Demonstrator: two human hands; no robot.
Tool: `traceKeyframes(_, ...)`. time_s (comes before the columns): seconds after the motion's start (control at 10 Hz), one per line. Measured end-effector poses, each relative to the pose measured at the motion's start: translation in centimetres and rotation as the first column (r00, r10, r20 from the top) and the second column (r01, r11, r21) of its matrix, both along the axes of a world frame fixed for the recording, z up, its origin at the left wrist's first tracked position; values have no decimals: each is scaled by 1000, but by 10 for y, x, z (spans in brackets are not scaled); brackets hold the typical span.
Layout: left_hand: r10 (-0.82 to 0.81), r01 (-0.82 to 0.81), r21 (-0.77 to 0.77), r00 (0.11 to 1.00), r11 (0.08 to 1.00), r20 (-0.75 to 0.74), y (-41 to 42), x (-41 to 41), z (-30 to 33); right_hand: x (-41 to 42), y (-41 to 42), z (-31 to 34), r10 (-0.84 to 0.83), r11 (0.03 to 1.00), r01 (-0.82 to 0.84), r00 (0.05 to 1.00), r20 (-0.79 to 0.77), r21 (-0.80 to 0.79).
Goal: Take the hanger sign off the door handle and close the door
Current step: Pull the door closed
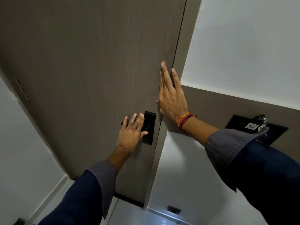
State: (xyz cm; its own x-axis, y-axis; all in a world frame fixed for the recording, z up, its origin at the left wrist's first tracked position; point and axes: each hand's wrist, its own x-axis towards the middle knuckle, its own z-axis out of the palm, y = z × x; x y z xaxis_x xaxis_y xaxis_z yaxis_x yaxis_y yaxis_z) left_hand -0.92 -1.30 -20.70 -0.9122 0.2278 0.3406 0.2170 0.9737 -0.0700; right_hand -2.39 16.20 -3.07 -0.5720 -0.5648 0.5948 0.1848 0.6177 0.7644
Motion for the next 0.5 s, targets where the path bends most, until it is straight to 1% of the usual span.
traceKeyframes(0.1, 22, -22, -25, 999, 999, 32, 3, -5, 1, -3, -3, 4, -36, 999, 37, 996, 84, -3)
traceKeyframes(0.2, 33, -33, -19, 999, 999, 22, 5, -4, 3, 1, -6, 9, -67, 998, 67, 993, 97, 1)
traceKeyframes(0.3, 36, -34, -36, 997, 999, 62, 4, -3, 9, 10, -6, 13, -74, 996, 80, 989, 129, -37)
traceKeyframes(0.4, -3, 7, -49, 997, 999, 80, -1, 3, 23, 25, -1, 23, -16, 994, 33, 988, 151, -108)
traceKeyframes(0.5, -36, 34, -57, 999, 998, -30, -4, 9, 57, 41, 7, 41, 107, 971, -65, 978, 176, -229)
